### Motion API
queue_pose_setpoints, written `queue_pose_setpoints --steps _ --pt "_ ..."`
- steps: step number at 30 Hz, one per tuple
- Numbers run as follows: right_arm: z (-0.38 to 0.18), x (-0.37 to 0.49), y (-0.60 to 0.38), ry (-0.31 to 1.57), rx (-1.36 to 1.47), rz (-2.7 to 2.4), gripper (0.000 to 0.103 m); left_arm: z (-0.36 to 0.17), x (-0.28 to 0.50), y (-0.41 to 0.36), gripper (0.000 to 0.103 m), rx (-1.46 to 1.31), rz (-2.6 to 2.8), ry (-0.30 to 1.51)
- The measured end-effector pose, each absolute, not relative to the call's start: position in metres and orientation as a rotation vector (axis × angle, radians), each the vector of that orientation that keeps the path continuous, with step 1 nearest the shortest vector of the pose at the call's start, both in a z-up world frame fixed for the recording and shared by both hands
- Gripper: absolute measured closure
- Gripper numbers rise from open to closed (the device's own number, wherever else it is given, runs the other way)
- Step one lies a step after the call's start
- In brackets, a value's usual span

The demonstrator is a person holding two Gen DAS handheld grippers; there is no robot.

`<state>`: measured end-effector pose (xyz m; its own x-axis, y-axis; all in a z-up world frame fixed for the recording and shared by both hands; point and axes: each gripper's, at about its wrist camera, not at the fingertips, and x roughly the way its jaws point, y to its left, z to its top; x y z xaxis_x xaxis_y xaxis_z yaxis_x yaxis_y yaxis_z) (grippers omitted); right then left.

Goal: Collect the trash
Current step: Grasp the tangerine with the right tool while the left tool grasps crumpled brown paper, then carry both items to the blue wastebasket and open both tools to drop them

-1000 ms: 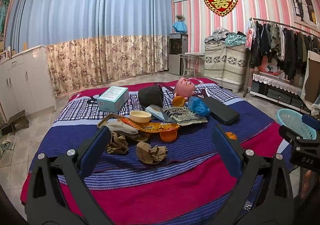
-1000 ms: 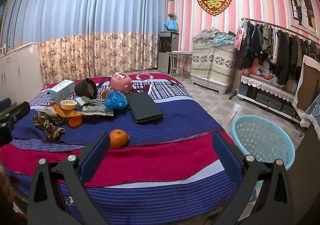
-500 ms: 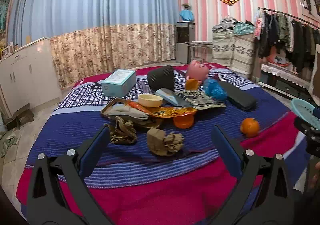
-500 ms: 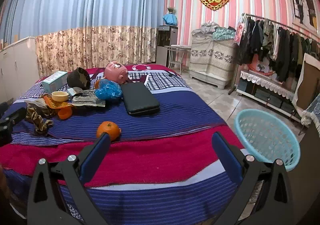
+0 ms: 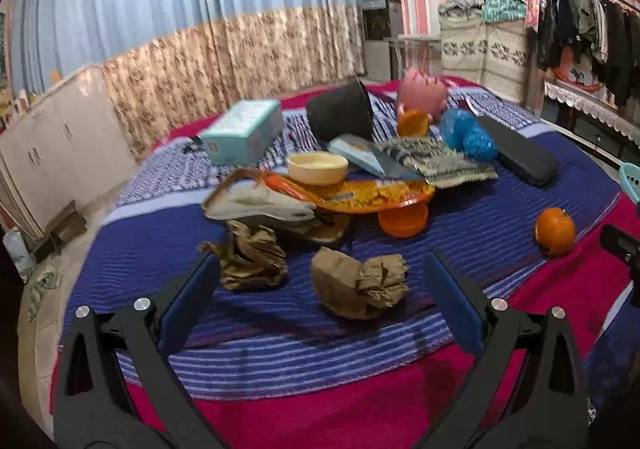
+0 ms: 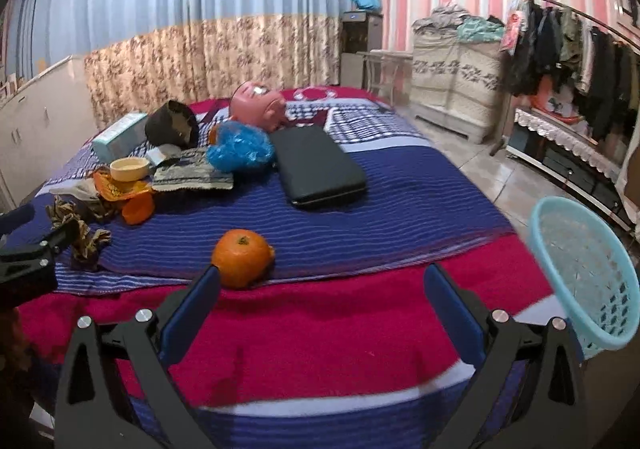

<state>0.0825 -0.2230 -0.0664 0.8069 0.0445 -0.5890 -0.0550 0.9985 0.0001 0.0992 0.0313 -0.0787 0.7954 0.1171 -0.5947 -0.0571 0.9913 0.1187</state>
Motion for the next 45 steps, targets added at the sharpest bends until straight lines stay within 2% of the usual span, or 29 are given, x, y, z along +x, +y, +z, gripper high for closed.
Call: queue_pose_setpoints --steps 2,4,5,7,9,11,13,14,16,19,31,37,45 --pt "-0.070 0.087 -0.216 0.635 -0.026 0.074 0.004 -0.083 0.105 0.032 0.014 0.076 0.058 0.684" --pt "-0.073 0.093 -0.208 0.641 -0.029 0.095 0.004 -0.087 0.108 0.032 0.028 0.070 0.037 0.708" --pt "-0.074 0.096 -0.205 0.645 -0.030 0.109 0.004 -0.090 0.111 0.032 0.032 0.068 0.025 0.726" --pt "-0.077 0.104 -0.198 0.657 -0.041 0.118 0.005 -0.092 0.115 0.033 0.050 0.049 0.003 0.744" --pt "-0.079 0.112 -0.192 0.669 -0.057 0.130 0.007 -0.090 0.115 0.035 0.053 0.027 -0.014 0.745" --pt "-0.082 0.117 -0.188 0.686 -0.071 0.146 0.019 -0.087 0.114 0.035 0.057 0.025 -0.023 0.740" --pt "-0.087 0.123 -0.187 0.718 -0.070 0.173 0.041 -0.084 0.112 0.033 0.059 0.031 -0.031 0.735" --pt "-0.088 0.125 -0.188 0.729 -0.053 0.195 0.045 -0.082 0.111 0.031 0.059 0.037 -0.032 0.731" --pt "-0.088 0.125 -0.191 0.738 -0.009 0.244 0.062 -0.077 0.109 0.028 0.060 0.049 -0.034 0.714" --pt "-0.084 0.121 -0.196 0.713 0.004 0.255 0.072 -0.069 0.109 0.023 0.061 0.063 -0.035 0.690" --pt "-0.037 0.095 -0.292 0.584 0.036 0.093 0.074 -0.033 0.136 -0.039 0.061 0.067 -0.126 0.596" --pt "-0.014 0.084 -0.371 0.538 0.025 -0.114 0.074 -0.015 0.152 -0.098 0.061 0.062 -0.226 0.543" --pt "-0.016 0.073 -0.454 0.529 0.041 -0.301 0.074 -0.007 0.157 -0.182 0.061 0.105 -0.348 0.505"
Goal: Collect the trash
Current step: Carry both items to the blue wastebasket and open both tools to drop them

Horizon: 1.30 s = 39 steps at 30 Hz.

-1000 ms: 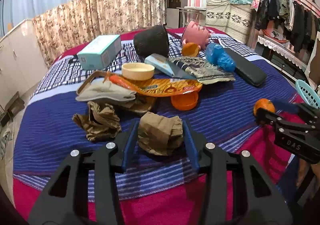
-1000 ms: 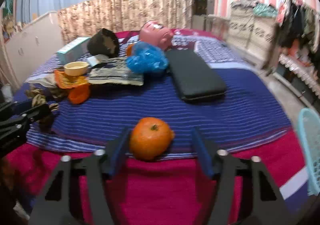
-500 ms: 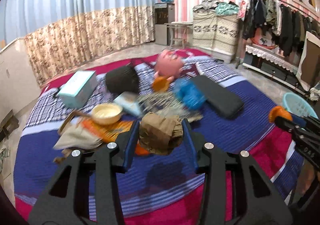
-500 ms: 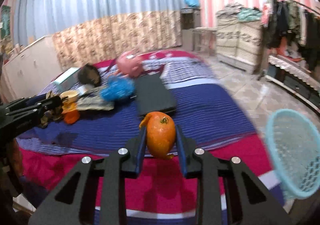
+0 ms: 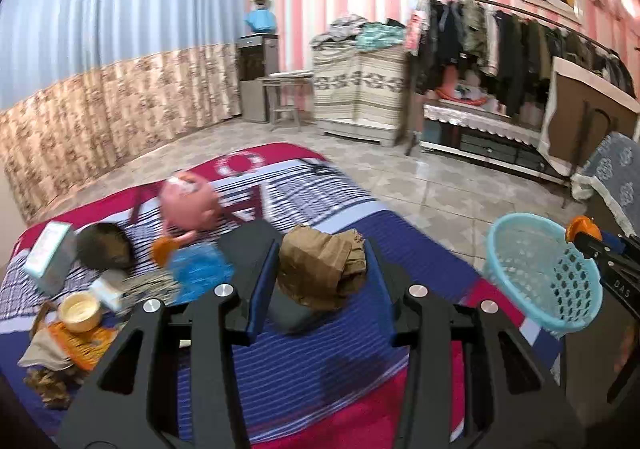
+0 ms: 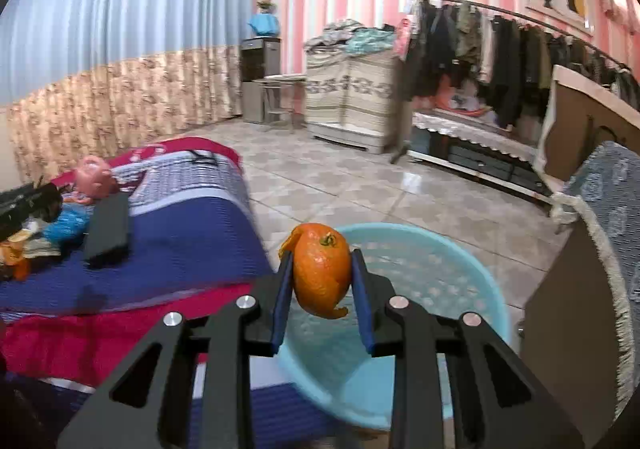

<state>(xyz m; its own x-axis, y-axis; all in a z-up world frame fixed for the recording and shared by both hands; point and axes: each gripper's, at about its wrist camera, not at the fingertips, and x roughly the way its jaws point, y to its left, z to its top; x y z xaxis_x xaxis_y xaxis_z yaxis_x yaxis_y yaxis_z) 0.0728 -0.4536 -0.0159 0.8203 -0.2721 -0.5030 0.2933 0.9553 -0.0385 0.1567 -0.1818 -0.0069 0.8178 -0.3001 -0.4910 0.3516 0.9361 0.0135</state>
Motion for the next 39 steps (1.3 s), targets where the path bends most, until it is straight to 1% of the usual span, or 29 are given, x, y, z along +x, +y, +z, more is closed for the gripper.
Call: queue_pose_setpoints --steps 13,20,29,30,32,33,34,35,36,37,39 --pt "-0.040 0.054 -0.527 0.515 0.176 -0.415 0.074 -0.018 0.163 -0.310 0.061 0.128 -0.533 0.508" --pt "-0.054 0.041 -0.565 0.512 0.256 -0.478 0.074 -0.039 0.167 -0.386 0.061 0.168 -0.639 0.533" --pt "-0.065 0.036 -0.582 0.513 0.292 -0.498 0.074 -0.068 0.171 -0.438 0.059 0.214 -0.701 0.567" --pt "-0.066 0.038 -0.581 0.515 0.284 -0.498 0.074 -0.071 0.172 -0.441 0.056 0.223 -0.706 0.570" --pt "-0.068 0.040 -0.581 0.522 0.277 -0.497 0.074 -0.071 0.172 -0.442 0.055 0.238 -0.707 0.568" --pt "-0.068 0.041 -0.581 0.526 0.277 -0.497 0.074 -0.070 0.172 -0.443 0.050 0.240 -0.701 0.566" --pt "-0.069 0.042 -0.581 0.528 0.278 -0.498 0.074 -0.069 0.173 -0.442 0.042 0.236 -0.697 0.564" --pt "-0.069 0.042 -0.580 0.528 0.279 -0.500 0.074 -0.067 0.174 -0.439 0.037 0.223 -0.689 0.562" --pt "-0.068 0.042 -0.577 0.528 0.276 -0.503 0.074 -0.066 0.175 -0.434 0.027 0.210 -0.680 0.559" --pt "-0.066 0.043 -0.576 0.528 0.274 -0.504 0.074 -0.063 0.175 -0.431 0.022 0.202 -0.671 0.554" --pt "-0.065 0.044 -0.574 0.531 0.268 -0.506 0.074 -0.060 0.176 -0.424 0.022 0.198 -0.650 0.545"
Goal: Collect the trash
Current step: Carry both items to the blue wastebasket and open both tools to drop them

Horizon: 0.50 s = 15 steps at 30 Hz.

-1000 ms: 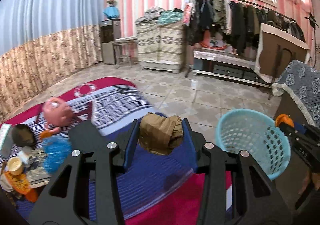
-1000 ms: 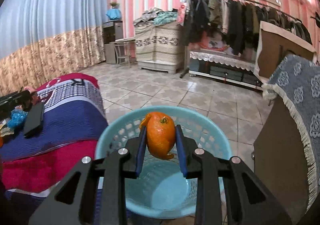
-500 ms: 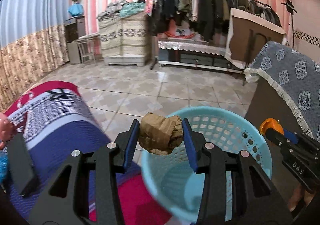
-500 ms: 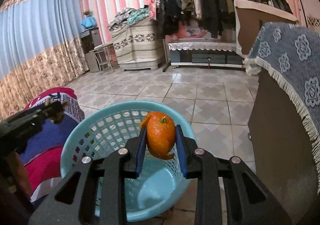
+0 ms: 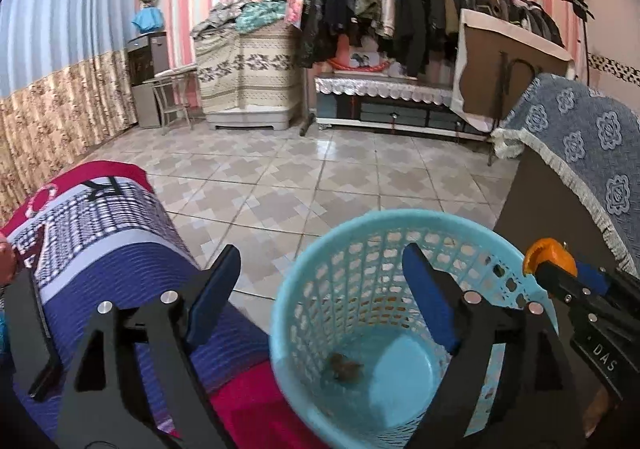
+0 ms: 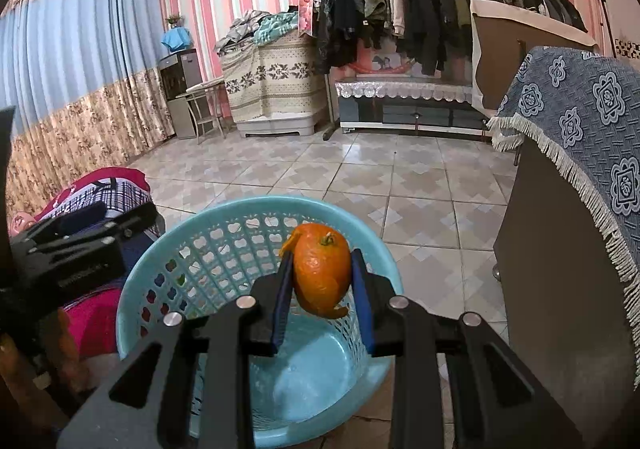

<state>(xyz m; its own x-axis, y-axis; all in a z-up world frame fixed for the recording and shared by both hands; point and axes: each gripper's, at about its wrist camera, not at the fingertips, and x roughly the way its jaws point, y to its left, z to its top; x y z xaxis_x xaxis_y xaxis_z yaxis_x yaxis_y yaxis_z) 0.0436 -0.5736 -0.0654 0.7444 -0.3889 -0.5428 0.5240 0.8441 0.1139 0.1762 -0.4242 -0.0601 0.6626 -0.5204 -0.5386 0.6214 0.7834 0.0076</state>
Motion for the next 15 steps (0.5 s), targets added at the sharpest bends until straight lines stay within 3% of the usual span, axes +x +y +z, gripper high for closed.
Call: queue_pose_setpoints --steps 13,15 --pt "-0.066 0.060 -0.561 0.554 0.258 -0.494 0.071 -0.046 0.176 -0.382 0.014 0.183 -0.545 0.509" --pt "-0.064 0.060 -0.559 0.546 0.259 -0.494 0.062 -0.045 0.177 -0.377 0.014 0.174 -0.537 0.515"
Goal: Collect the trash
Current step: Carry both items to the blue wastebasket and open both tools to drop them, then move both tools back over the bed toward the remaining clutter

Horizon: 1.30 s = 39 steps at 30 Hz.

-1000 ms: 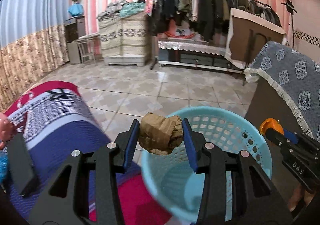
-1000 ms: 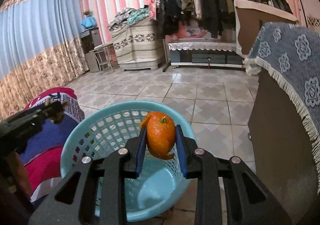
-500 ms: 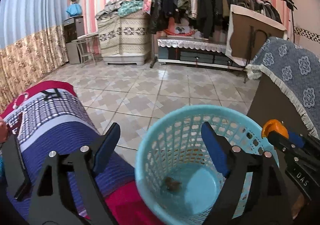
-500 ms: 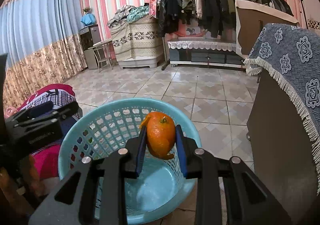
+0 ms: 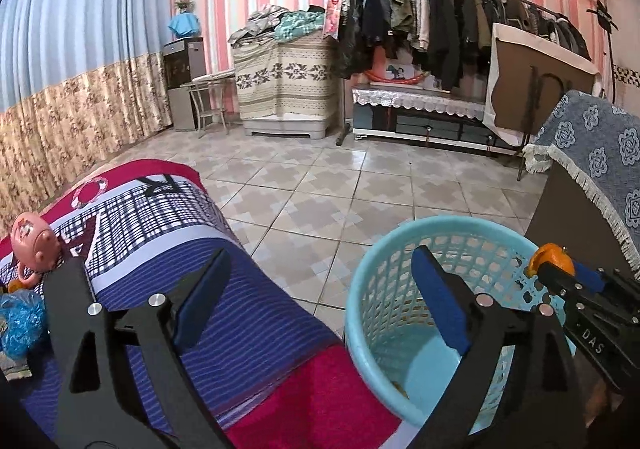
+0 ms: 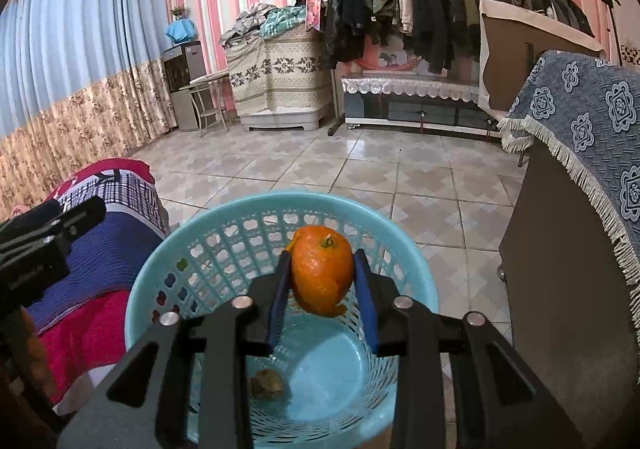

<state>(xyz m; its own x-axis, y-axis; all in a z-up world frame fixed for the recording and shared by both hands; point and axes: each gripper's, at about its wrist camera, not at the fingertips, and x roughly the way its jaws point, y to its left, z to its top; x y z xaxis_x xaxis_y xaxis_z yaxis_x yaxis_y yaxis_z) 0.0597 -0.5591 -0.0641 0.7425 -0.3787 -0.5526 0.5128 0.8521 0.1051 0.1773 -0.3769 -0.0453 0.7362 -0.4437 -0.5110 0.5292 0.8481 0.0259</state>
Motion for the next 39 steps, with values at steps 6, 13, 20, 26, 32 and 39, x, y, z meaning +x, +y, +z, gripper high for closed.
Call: queue_pose_setpoints --steps 6,13,20,26,32,39 --pt "-0.055 0.058 -0.550 0.519 0.248 -0.494 0.036 -0.042 0.177 -0.364 0.014 0.160 -0.516 0.517" --pt "-0.046 0.052 -0.542 0.494 0.231 -0.502 0.013 -0.036 0.174 -0.347 0.014 0.142 -0.492 0.515" --pt "-0.035 0.054 -0.528 0.475 0.221 -0.472 0.012 -0.024 0.164 -0.309 0.013 0.122 -0.439 0.491" --pt "-0.026 0.054 -0.504 0.453 0.222 -0.413 0.005 -0.016 0.153 -0.257 0.011 0.104 -0.376 0.485" --pt "-0.021 0.052 -0.479 0.440 0.227 -0.373 0.005 -0.003 0.144 -0.194 0.007 0.090 -0.291 0.470" --pt "-0.015 0.051 -0.441 0.437 0.191 -0.320 0.005 0.000 0.130 -0.114 0.006 0.103 -0.170 0.476"
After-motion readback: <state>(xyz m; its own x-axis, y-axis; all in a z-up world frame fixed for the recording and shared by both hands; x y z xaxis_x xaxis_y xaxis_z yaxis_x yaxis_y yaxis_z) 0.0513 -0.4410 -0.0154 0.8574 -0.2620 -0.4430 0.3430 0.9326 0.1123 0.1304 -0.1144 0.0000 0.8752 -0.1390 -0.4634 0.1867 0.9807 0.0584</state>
